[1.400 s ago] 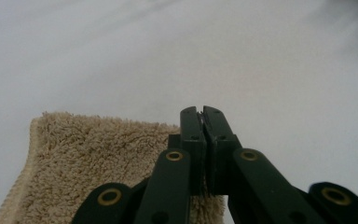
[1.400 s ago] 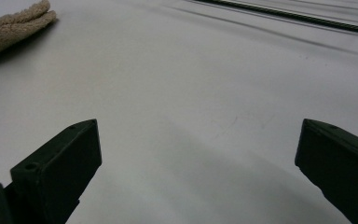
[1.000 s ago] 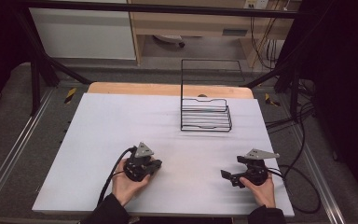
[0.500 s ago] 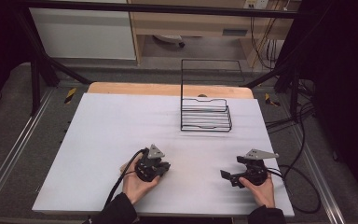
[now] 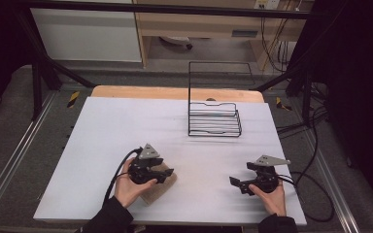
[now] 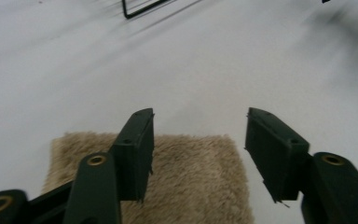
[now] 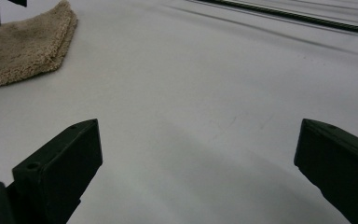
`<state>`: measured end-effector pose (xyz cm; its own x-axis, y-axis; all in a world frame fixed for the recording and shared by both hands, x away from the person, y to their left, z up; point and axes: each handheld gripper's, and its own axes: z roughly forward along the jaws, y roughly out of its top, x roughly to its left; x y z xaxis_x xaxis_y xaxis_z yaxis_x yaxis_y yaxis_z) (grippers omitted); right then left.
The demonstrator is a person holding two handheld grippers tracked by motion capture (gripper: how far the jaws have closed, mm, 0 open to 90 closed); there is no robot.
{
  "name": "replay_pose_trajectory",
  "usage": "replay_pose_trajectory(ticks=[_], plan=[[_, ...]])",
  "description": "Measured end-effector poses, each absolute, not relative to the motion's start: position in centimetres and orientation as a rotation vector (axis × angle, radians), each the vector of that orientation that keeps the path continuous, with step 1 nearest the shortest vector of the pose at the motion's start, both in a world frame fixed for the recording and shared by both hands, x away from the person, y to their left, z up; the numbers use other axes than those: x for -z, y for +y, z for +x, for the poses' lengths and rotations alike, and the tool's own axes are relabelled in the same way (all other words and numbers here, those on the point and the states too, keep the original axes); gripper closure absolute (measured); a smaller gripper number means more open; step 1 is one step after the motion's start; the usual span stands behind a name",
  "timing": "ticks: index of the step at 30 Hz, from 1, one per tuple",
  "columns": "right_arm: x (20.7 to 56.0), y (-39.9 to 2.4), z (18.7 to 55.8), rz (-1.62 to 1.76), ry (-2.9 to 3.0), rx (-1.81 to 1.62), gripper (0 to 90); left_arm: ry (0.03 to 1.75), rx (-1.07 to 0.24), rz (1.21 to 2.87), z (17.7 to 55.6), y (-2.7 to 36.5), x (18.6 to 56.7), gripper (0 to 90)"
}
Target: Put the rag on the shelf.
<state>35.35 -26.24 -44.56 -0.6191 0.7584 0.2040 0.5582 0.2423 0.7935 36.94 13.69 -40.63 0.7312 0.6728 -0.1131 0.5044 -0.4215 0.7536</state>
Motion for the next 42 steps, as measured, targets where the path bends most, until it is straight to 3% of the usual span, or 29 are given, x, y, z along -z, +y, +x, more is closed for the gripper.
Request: replay_pose_trajectory(ticks=[5, 15, 23, 32, 38, 42], plan=[[44.6, -26.1, 35.4, 1.242, 2.285, -1.320, 1.4, 0.921, -0.305, 2.102, 37.0, 16.5, 40.2, 27.8], [44.5, -25.6, 35.4, 1.255, 2.291, -1.290, 1.4, 0.998, -0.346, 2.083, 36.3, 21.5, 41.2, 14.8], [44.2, -24.0, 35.3, 1.237, 2.294, -1.280, 1.6, 1.027, -0.323, 2.109, 35.9, 23.2, 42.5, 13.2], [43.7, -20.6, 35.5, 1.217, 2.302, -1.305, 2.8, 1.067, -0.328, 2.128, 36.6, 23.8, 43.4, 36.0], [43.5, -17.2, 35.6, 1.210, 2.322, -1.286, 4.8, 1.066, -0.300, 2.142, 36.7, 24.0, 43.5, 57.6], [43.5, -14.8, 35.7, 1.199, 2.352, -1.282, 8.3, 1.080, -0.285, 2.145, 36.8, 24.0, 43.7, 64.6]])
